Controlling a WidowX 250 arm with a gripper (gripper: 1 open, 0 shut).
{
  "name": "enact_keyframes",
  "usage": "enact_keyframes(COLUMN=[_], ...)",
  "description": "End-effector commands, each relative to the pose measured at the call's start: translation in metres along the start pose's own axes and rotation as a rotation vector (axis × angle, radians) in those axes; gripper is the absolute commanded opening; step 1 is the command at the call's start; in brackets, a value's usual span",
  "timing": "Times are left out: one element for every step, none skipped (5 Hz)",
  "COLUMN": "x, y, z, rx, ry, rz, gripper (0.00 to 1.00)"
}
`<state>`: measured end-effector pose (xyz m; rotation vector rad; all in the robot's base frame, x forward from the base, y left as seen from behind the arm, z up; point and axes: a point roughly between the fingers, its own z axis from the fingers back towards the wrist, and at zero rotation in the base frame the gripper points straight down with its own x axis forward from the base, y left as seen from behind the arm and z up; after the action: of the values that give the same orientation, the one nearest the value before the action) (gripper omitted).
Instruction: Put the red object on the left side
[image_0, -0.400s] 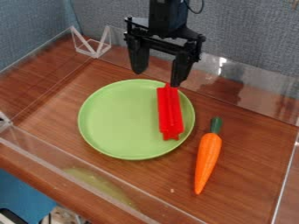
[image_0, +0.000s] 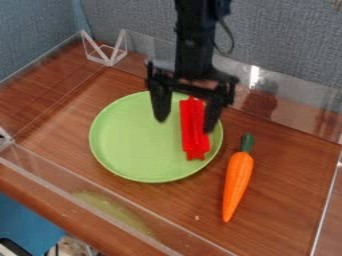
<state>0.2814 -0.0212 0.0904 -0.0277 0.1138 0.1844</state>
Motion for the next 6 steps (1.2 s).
enact_keyframes(x=[0.004,0.006,0.011,0.016,0.020,0.024], y=[-0.008,-0.011,-0.010,-0.008,-0.006,-0.003], z=[-0.008,-0.016,-0.019,-0.018,-0.015,-0.012], rx=[-0.028,-0.041,-0.052,-0.063,-0.072,-0.081], ry=[-0.032,-0.035,-0.041,-0.050,-0.063,-0.077], rz=[0.109,0.184,0.229,0.257,0.274,0.289], gripper=[1.00,1.00,1.00,1.00,1.00,1.00])
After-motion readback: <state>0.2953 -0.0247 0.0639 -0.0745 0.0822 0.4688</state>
